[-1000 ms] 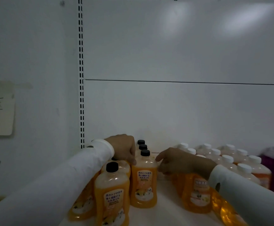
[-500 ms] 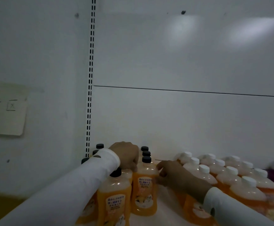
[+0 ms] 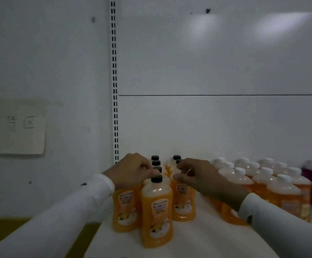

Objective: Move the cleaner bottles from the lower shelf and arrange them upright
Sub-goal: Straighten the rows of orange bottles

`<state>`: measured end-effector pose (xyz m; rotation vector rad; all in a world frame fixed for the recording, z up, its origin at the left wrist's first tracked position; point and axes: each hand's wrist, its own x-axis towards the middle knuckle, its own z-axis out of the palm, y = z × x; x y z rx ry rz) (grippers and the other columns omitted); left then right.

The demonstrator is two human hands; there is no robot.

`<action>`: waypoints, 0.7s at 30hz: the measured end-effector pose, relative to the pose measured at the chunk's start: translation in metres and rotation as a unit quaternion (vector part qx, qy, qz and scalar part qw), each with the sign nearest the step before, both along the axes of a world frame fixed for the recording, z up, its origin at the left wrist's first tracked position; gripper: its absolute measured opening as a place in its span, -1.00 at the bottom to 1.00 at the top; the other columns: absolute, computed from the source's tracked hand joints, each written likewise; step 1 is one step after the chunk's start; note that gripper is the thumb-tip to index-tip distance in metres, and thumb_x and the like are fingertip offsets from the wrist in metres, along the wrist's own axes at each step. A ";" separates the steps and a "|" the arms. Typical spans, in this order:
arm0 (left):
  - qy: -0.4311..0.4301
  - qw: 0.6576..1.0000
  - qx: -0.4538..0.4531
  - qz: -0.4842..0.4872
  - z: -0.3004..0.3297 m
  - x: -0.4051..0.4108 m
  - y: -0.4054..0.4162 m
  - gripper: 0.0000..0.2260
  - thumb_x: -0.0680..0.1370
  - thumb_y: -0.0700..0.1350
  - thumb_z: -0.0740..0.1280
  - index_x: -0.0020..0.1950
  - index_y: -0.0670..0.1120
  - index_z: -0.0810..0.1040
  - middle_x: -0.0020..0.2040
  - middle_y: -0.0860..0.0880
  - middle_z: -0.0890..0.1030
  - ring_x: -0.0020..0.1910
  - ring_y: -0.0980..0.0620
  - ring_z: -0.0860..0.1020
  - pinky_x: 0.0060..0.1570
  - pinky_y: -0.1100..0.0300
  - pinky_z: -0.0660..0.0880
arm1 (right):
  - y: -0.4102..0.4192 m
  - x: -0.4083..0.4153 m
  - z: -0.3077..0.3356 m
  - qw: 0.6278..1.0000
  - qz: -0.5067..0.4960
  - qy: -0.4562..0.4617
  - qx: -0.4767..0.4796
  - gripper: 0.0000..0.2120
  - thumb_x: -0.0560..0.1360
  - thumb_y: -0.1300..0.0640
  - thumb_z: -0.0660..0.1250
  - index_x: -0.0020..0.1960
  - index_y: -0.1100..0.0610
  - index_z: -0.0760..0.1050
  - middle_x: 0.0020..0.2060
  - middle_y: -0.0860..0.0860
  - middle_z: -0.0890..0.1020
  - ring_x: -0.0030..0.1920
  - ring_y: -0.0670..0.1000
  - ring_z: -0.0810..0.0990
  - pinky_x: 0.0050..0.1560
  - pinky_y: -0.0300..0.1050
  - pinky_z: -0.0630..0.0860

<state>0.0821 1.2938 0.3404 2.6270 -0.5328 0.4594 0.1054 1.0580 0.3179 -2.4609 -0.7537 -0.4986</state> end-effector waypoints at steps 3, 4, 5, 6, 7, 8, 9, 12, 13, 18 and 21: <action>0.057 0.998 0.034 -0.011 -0.014 -0.015 0.008 -0.59 0.35 0.27 0.45 0.01 0.00 0.58 -0.32 0.13 0.47 -0.36 0.19 0.44 -0.31 0.30 0.37 | 0.021 -0.013 -0.013 0.990 0.018 0.125 -0.058 -0.37 0.41 -0.16 0.45 0.41 -0.08 0.32 0.20 -0.11 0.50 0.11 -0.12 0.52 0.10 -0.21 0.54; 0.061 0.997 0.053 -0.009 -0.020 -0.017 0.008 -0.57 0.33 0.25 0.47 0.04 0.01 0.55 -0.30 0.14 0.44 -0.34 0.19 0.42 -0.30 0.30 0.36 | 0.026 -0.015 -0.018 0.988 0.013 0.144 -0.061 -0.33 0.40 -0.12 0.47 0.43 -0.09 0.28 0.24 -0.10 0.48 0.14 -0.10 0.51 0.14 -0.17 0.54; 0.058 0.996 0.064 -0.008 -0.026 -0.017 0.008 -0.54 0.33 0.22 0.48 0.11 0.00 0.53 -0.27 0.15 0.42 -0.31 0.18 0.41 -0.27 0.29 0.36 | 0.031 -0.018 -0.024 0.986 0.007 0.155 -0.053 -0.31 0.40 -0.07 0.48 0.44 -0.09 0.27 0.26 -0.08 0.48 0.16 -0.08 0.52 0.15 -0.16 0.55; 0.054 0.997 0.061 -0.008 -0.031 -0.017 0.009 -0.51 0.35 0.18 0.49 0.18 -0.01 0.50 -0.24 0.14 0.42 -0.27 0.17 0.42 -0.25 0.29 0.37 | 0.035 -0.020 -0.028 0.986 -0.001 0.161 -0.038 -0.31 0.40 -0.04 0.49 0.43 -0.08 0.26 0.27 -0.06 0.49 0.16 -0.06 0.53 0.13 -0.17 0.55; 0.051 0.997 0.051 -0.012 -0.035 -0.016 0.011 -0.49 0.37 0.15 0.49 0.23 -0.01 0.48 -0.22 0.13 0.43 -0.25 0.17 0.43 -0.24 0.29 0.38 | 0.038 -0.022 -0.032 0.986 -0.010 0.164 -0.022 -0.33 0.40 -0.02 0.49 0.42 -0.07 0.27 0.25 -0.05 0.50 0.16 -0.06 0.54 0.11 -0.20 0.56; 0.048 0.998 0.040 -0.018 -0.038 -0.014 0.012 -0.49 0.39 0.12 0.48 0.26 -0.01 0.47 -0.20 0.12 0.44 -0.24 0.17 0.43 -0.24 0.30 0.38 | 0.039 -0.024 -0.035 0.987 -0.021 0.162 -0.009 -0.36 0.40 -0.01 0.49 0.39 -0.05 0.29 0.22 -0.06 0.52 0.14 -0.07 0.55 0.08 -0.22 0.56; 0.046 0.998 0.036 -0.026 -0.040 -0.013 0.013 -0.51 0.41 0.10 0.46 0.29 0.00 0.45 -0.20 0.12 0.45 -0.24 0.18 0.44 -0.24 0.30 0.38 | 0.040 -0.026 -0.037 0.987 -0.033 0.157 -0.002 -0.40 0.40 -0.01 0.49 0.35 -0.05 0.31 0.17 -0.08 0.53 0.11 -0.08 0.56 0.07 -0.22 0.57; 0.031 0.998 0.045 -0.039 -0.043 -0.013 0.013 -0.57 0.48 0.08 0.40 0.30 0.02 0.43 -0.18 0.13 0.44 -0.21 0.16 0.44 -0.25 0.30 0.36 | 0.043 -0.028 -0.037 0.987 -0.059 0.148 0.004 -0.48 0.40 -0.02 0.48 0.27 -0.06 0.34 0.02 -0.15 0.51 0.05 -0.09 0.56 0.07 -0.19 0.59; 0.027 0.998 0.053 -0.037 -0.043 -0.013 0.013 -0.60 0.50 0.07 0.38 0.29 0.02 0.43 -0.17 0.13 0.44 -0.20 0.16 0.44 -0.25 0.30 0.35 | 0.045 -0.028 -0.037 0.987 -0.062 0.147 0.007 -0.49 0.40 -0.03 0.48 0.26 -0.06 0.34 0.00 -0.16 0.50 0.04 -0.10 0.55 0.08 -0.18 0.58; 0.028 0.998 0.055 -0.024 -0.044 -0.008 0.012 -0.66 0.55 0.02 0.32 0.30 0.00 0.40 0.06 0.06 0.51 0.00 0.08 0.50 -0.03 0.24 0.45 | 0.050 -0.018 -0.042 0.991 -0.063 0.121 -0.005 -0.48 0.42 -0.07 0.45 0.28 -0.05 0.30 0.15 -0.09 0.50 0.10 -0.06 0.55 0.14 -0.12 0.57; 0.023 0.998 0.064 -0.009 -0.045 -0.007 0.008 -0.65 0.58 -0.03 0.29 0.35 -0.05 0.37 0.25 -0.03 0.49 0.19 0.00 0.48 0.19 0.15 0.45 | 0.050 -0.011 -0.046 0.992 -0.062 0.111 0.007 -0.48 0.43 -0.06 0.44 0.29 -0.03 0.30 0.19 -0.06 0.51 0.10 -0.05 0.55 0.13 -0.14 0.57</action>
